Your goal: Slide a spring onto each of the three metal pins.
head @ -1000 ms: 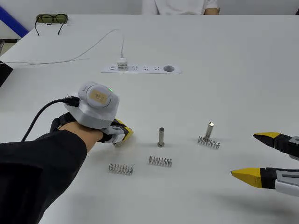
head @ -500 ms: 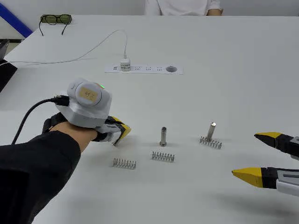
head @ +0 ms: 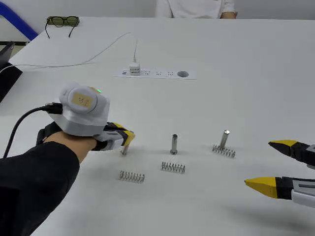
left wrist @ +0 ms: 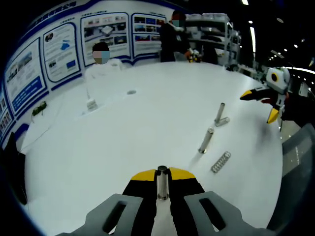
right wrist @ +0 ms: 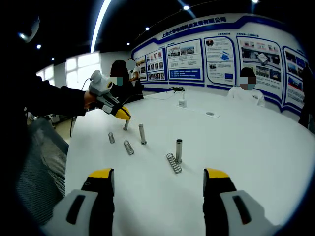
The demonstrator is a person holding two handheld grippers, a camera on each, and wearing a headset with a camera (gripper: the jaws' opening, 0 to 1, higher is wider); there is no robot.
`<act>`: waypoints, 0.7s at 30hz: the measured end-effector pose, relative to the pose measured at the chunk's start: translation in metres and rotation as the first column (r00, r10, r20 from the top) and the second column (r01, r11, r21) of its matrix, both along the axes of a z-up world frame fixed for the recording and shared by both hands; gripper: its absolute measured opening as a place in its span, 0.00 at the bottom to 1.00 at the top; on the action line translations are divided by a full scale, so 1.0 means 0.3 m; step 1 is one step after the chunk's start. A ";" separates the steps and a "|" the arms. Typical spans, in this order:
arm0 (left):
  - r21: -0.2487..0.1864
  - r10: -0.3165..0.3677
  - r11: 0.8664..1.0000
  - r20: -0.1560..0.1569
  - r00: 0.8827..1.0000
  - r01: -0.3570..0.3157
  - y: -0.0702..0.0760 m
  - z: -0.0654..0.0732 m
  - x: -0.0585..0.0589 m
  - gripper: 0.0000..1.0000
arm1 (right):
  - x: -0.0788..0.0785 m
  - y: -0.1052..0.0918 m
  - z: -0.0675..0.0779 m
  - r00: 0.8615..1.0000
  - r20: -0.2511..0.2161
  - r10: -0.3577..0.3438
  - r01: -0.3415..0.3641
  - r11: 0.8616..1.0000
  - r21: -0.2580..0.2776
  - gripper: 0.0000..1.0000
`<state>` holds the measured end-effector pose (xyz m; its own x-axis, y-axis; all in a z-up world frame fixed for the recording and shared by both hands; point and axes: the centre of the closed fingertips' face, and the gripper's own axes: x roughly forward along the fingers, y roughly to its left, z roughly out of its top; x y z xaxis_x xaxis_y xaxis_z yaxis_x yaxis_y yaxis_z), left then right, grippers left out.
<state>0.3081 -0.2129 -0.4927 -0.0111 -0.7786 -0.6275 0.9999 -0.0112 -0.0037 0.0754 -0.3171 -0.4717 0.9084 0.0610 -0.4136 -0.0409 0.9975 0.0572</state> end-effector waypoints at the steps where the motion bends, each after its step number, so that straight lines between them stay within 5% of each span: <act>1: -0.003 0.003 1.000 -0.002 1.000 -0.003 0.003 0.002 0.000 0.08 | 0.000 0.001 0.000 1.000 0.000 0.001 -0.001 1.000 0.000 0.75; 21: -0.053 0.041 0.998 -0.028 0.999 -0.042 0.043 0.010 -0.002 0.08 | 0.002 0.012 0.005 1.000 -0.007 0.013 -0.013 1.000 -0.005 0.75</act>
<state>0.3074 -0.1999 -0.4898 0.0058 -0.8111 -0.5849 0.9991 0.0293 -0.0307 0.0760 -0.3136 -0.4702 0.9046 0.0708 -0.4202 -0.0539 0.9972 0.0520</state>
